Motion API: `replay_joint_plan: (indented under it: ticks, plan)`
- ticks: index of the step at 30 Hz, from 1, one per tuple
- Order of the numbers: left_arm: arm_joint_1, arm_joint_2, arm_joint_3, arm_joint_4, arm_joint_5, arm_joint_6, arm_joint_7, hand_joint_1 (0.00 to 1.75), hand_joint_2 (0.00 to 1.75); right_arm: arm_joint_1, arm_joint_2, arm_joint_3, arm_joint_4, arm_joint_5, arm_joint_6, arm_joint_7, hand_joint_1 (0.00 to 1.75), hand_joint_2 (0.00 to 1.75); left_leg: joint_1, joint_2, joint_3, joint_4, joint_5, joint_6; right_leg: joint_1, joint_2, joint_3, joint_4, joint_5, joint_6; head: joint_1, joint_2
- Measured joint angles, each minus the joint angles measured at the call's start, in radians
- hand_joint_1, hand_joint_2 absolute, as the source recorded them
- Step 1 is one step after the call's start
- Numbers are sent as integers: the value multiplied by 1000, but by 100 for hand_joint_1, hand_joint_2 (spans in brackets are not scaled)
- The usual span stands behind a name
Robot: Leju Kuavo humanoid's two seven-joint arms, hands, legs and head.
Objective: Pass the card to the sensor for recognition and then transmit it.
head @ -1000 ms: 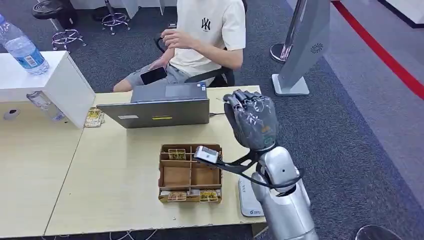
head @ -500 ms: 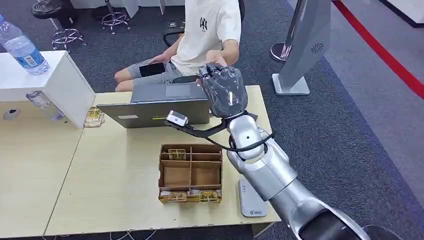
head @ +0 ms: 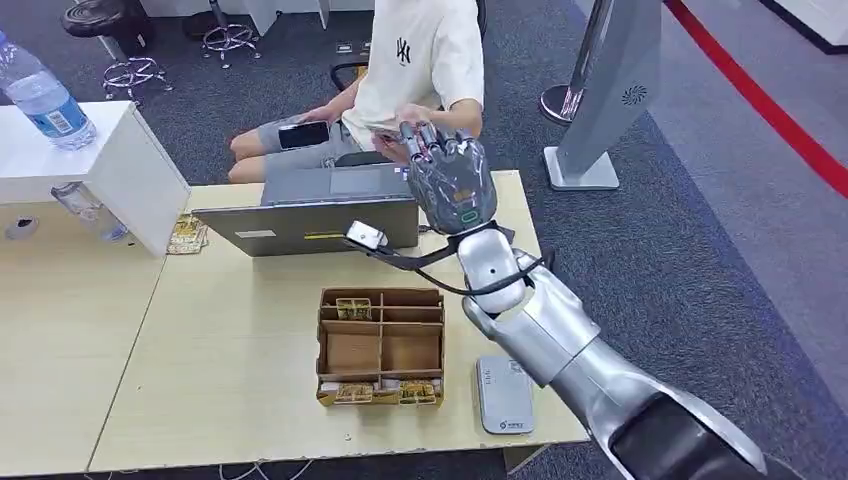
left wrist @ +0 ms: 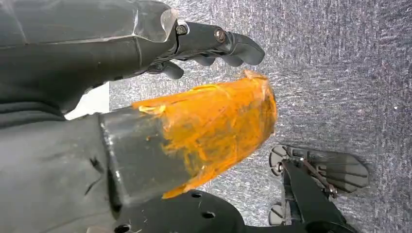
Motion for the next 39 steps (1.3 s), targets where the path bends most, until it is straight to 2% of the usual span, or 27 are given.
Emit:
replay_joint_plan:
  ticks: [4, 6, 8, 12, 13, 14, 17, 19, 20, 21, 27, 31, 37, 39]
  plan:
    - [0, 0, 0, 0, 0, 2, -3, 0, 0, 53, -11, -17, -50, 0, 0, -47, 0, 0, 0, 0, 0, 0, 0, 0, 0, 0, 0, 0, 0, 0, 0, 0]
    - [0, -1, 0, 0, 1, 5, -4, 0, 0, 114, -13, -47, -115, -4, -1, -95, 0, 0, 0, 0, 0, 0, 0, 0, 0, 0, 0, 0, 0, 0, 0, 0]
    - [1, -2, 0, 0, 3, 7, -6, 0, 0, 186, -5, -93, -188, -24, -1, -201, 0, 0, 0, -1, -1, 0, 0, 0, 0, -1, 0, 0, -1, 0, 0, 0]
    - [1, -6, 0, 0, 9, 13, -10, 0, 0, 360, 70, -239, -347, -136, -1, -533, 0, 0, 0, -2, -2, 0, -1, 0, 0, -2, -1, 0, -1, 0, 0, 0]
    - [1, -7, 0, 0, 10, 15, -13, 0, 0, 401, 88, -269, -379, -156, -1, -587, 0, 0, 0, -2, -2, 0, -1, 0, 0, -2, -1, 0, -1, 0, 0, 0]
    - [2, -9, 1, 0, 10, 17, -13, 0, 0, 438, 106, -297, -410, -165, -1, -618, 0, 0, 0, -2, -3, 0, -1, 0, 0, -2, -1, 0, -1, 0, 0, 0]
    - [1, -11, 2, 0, 10, 19, -14, 0, 0, 501, 137, -346, -461, -172, -1, -639, 0, 0, 0, -1, -3, 0, 0, 0, 0, -2, -2, 0, -1, 0, 0, 0]
    - [1, -11, 3, 0, 11, 21, -15, 0, 0, 535, 158, -375, -487, -200, -1, -697, 0, 0, 0, -1, -2, 0, 0, 0, 0, -1, -1, 0, -1, 0, 0, 0]
    - [2, -11, 4, 0, 13, 23, -16, 0, 0, 561, 173, -391, -498, -214, -1, -743, 0, 175, 0, -1, -2, 0, 0, 0, 0, -2, -1, 0, -1, 0, 0, 0]
    - [2, -12, 5, 0, 16, 26, -17, 0, 0, 590, 187, -401, -507, -223, -1, -775, 0, 175, 0, -1, -2, 0, 0, 0, 0, -2, -1, 0, -1, 0, 0, 0]
    - [2, -21, 42, 0, 8, 40, -34, 0, 0, 742, 200, -380, -587, -245, -1, -768, 0, 175, 0, -1, -3, 0, -1, 0, 0, -1, -1, 0, -1, 0, 0, 0]
    - [2, -26, 64, 0, 8, 42, -35, 0, 0, 810, 199, -356, -600, -206, -1, -763, 0, 175, 0, -1, -3, 0, -1, 0, 0, -1, -2, 0, -1, 0, 0, 0]
    - [2, -30, 86, 0, 2, 42, -36, 0, 0, 820, 173, -317, -578, -143, 0, -653, 0, 175, 0, 0, -3, 0, -1, 0, 0, -1, -2, 0, -1, 0, 0, 0]
    - [2, -31, 90, 0, 1, 43, -36, 0, 0, 816, 163, -300, -558, -136, 0, -616, 14, 175, 0, 0, -3, 0, 0, 0, 0, -1, -2, 0, -1, 0, 0, 0]
